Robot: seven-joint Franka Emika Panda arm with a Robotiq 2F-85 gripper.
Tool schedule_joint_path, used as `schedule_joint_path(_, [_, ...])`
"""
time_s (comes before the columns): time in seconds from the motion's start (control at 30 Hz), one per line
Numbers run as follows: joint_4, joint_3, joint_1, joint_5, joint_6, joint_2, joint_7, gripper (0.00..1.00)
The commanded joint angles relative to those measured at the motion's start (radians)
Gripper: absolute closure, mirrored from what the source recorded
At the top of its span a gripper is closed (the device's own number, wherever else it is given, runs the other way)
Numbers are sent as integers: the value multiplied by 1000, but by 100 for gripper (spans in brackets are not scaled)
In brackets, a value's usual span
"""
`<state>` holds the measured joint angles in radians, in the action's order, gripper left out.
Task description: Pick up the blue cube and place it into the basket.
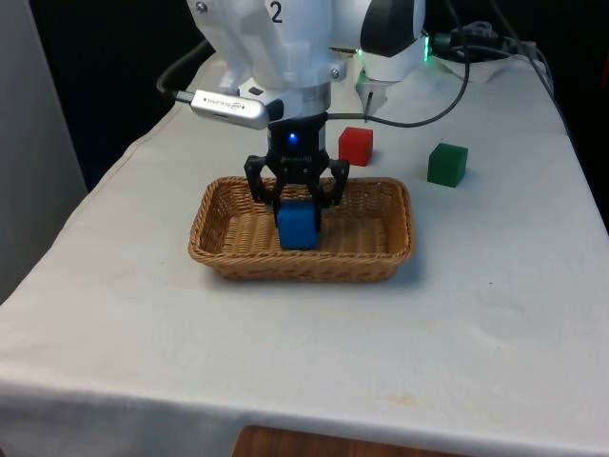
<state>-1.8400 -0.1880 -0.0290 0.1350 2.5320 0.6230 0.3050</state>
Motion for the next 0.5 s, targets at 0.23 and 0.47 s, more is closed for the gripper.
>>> schedule_joint_path(0.23, [1,0,0,0,0,0,0,98])
schedule_joint_path(0.47, [3,0,-2,0,1,2,-1,37])
